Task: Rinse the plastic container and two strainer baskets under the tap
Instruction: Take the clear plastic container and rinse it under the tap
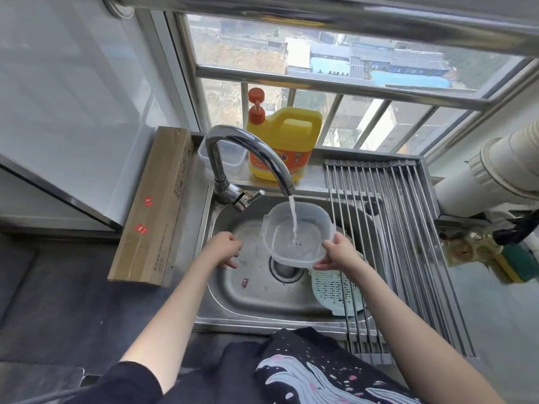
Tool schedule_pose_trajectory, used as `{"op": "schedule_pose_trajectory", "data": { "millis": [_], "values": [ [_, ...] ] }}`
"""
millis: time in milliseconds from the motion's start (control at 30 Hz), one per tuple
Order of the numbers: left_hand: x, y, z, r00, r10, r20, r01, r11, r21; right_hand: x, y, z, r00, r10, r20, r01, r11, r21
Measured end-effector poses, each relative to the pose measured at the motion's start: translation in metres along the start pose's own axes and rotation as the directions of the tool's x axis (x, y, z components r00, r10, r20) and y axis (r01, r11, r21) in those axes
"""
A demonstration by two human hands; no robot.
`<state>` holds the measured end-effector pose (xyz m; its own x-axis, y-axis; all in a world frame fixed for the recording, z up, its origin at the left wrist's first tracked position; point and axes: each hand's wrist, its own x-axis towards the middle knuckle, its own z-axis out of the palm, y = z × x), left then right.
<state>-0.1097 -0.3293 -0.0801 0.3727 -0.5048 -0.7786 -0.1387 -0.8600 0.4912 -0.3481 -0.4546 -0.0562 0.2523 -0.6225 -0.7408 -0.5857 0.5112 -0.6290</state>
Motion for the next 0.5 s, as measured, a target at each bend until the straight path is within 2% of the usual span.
{"op": "schedule_pose_trajectory", "data": {
  "millis": [67, 100, 200, 233, 367, 433, 500],
  "values": [
    [0.000, 0.000, 0.001, 1.000, -0.007, 0.006, 0.007, 1.000, -0.004, -0.002, 0.000, -0.001, 0.996, 0.007, 0.093, 0.001, 0.996, -0.089],
    [0.000, 0.000, 0.001, 1.000, -0.008, 0.008, 0.008, 1.000, -0.007, -0.002, 0.001, -0.002, 0.996, 0.008, 0.093, 0.000, 0.996, -0.085],
    [-0.001, 0.001, 0.001, 1.000, -0.006, 0.008, 0.006, 1.000, -0.019, 0.003, 0.001, -0.003, 0.999, 0.025, -0.020, -0.022, 0.995, 0.095],
    [-0.001, 0.001, 0.000, 1.000, -0.006, 0.007, 0.006, 1.000, -0.024, 0.004, 0.002, -0.003, 0.999, 0.036, -0.014, -0.034, 0.990, 0.139],
    [-0.002, 0.002, 0.000, 1.000, -0.013, 0.000, 0.013, 0.999, -0.051, -0.002, 0.005, 0.000, 0.979, 0.064, 0.194, -0.062, 0.998, -0.013],
    [-0.003, 0.002, -0.001, 1.000, -0.013, -0.006, 0.013, 0.998, -0.065, 0.000, 0.008, 0.000, 0.986, 0.052, 0.161, -0.063, 0.996, 0.060],
    [-0.002, 0.002, -0.002, 1.000, -0.016, -0.018, 0.015, 0.997, -0.082, 0.006, 0.010, 0.004, 0.994, 0.058, 0.092, -0.078, 0.970, 0.232]
  ]
}}
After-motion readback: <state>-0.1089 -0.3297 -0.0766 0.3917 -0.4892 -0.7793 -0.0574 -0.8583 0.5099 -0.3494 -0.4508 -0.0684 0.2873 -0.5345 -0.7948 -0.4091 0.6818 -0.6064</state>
